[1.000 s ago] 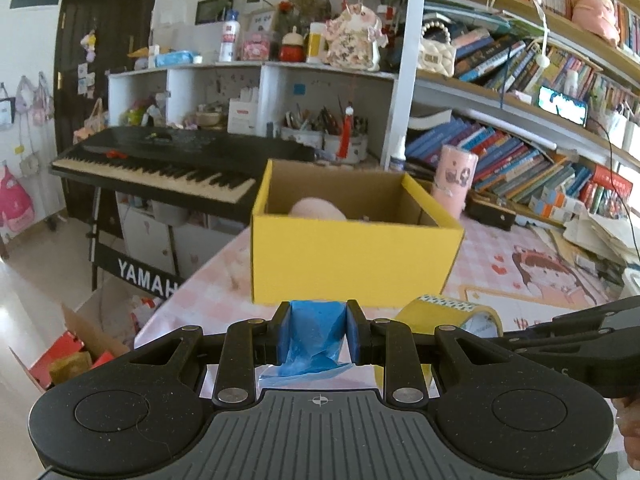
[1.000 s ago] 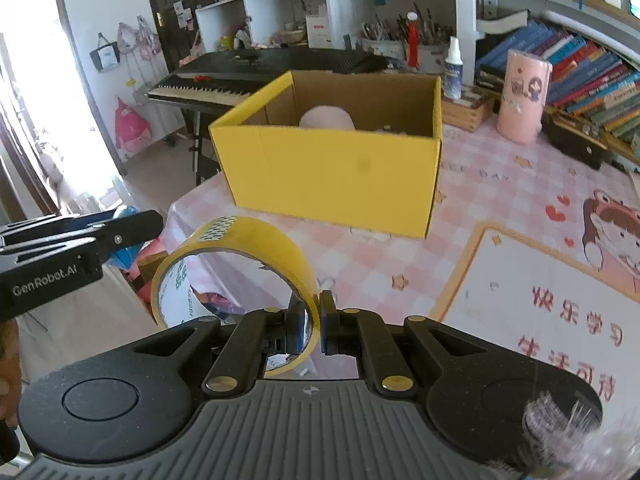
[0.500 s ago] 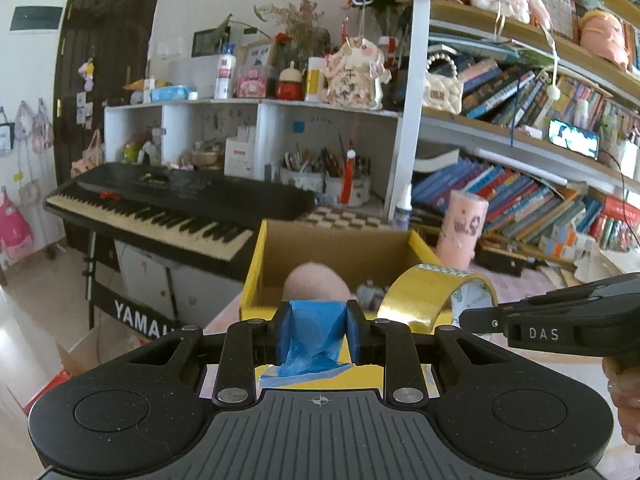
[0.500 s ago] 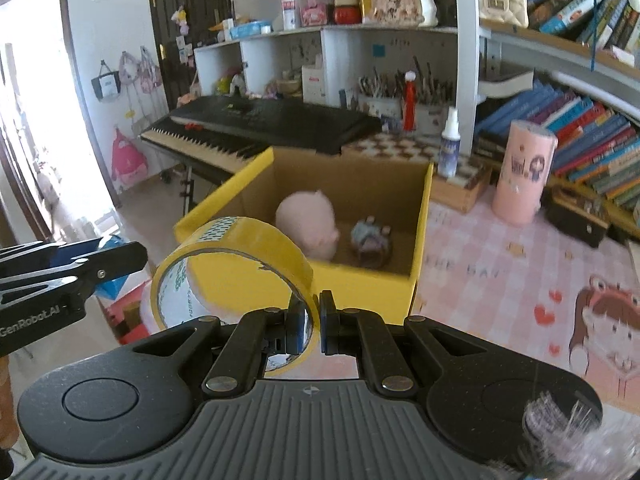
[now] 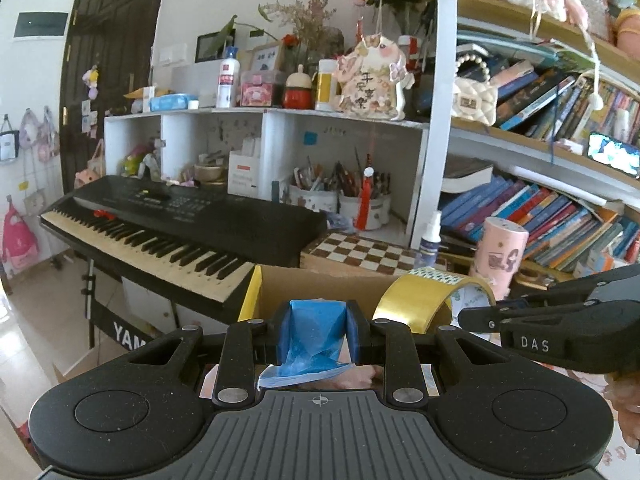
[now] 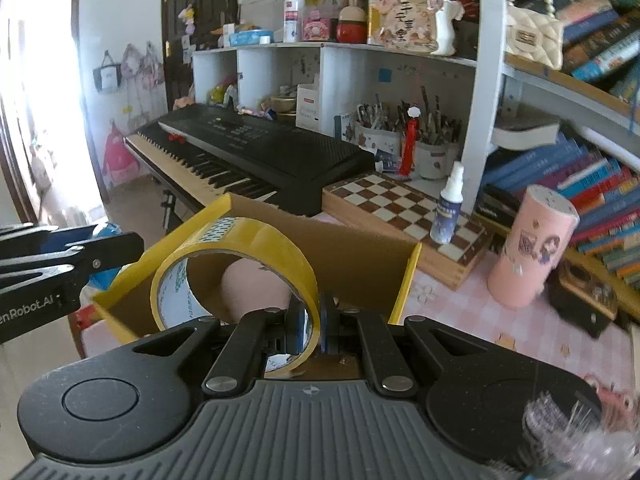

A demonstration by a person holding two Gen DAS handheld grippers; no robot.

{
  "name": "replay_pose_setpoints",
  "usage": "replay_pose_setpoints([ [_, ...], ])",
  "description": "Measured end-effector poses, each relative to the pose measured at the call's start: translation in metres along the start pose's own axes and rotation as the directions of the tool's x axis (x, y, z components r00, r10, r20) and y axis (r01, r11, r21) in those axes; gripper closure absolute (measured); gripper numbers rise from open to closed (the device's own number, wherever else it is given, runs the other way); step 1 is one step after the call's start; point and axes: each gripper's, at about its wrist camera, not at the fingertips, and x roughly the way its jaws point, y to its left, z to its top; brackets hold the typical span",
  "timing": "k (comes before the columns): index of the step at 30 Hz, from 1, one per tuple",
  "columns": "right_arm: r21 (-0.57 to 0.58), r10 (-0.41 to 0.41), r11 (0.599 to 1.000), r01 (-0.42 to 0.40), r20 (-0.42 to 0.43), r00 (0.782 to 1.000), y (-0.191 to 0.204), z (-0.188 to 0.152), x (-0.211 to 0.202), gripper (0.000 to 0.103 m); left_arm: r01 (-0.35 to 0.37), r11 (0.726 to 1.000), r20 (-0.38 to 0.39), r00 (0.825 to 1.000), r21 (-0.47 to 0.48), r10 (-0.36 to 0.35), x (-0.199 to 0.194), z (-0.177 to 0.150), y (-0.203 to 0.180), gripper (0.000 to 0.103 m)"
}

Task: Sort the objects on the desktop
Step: 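Carry the blue item and tape roll in both tools over the yellow box, then lower both tools into the yellow box and open them, releasing both items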

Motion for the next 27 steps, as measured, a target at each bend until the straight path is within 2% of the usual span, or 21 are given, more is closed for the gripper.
replay_pose_setpoints([
  [7, -0.149, 0.011, 0.989, -0.019, -0.056, 0.998, 0.0, 0.003, 0.036, 0.096, -0.009, 1.0, -0.067, 0.998, 0.023, 0.01, 0.037, -0.002, -0.011, 0.078],
  [16, -0.336, 0.015, 0.94, -0.063, -0.145, 0.989, 0.007, -0.01, 0.064, 0.095, -0.013, 0.999, -0.16, 0.987, 0.05, 0.021, 0.066, -0.019, -0.022, 0.078],
  [27, -0.395, 0.046, 0.908, -0.143, -0.246, 0.968, 0.01, -0.027, 0.081, 0.095, -0.021, 0.996, -0.237, 0.971, 0.081, 0.04, 0.077, -0.035, -0.03, 0.077],
])
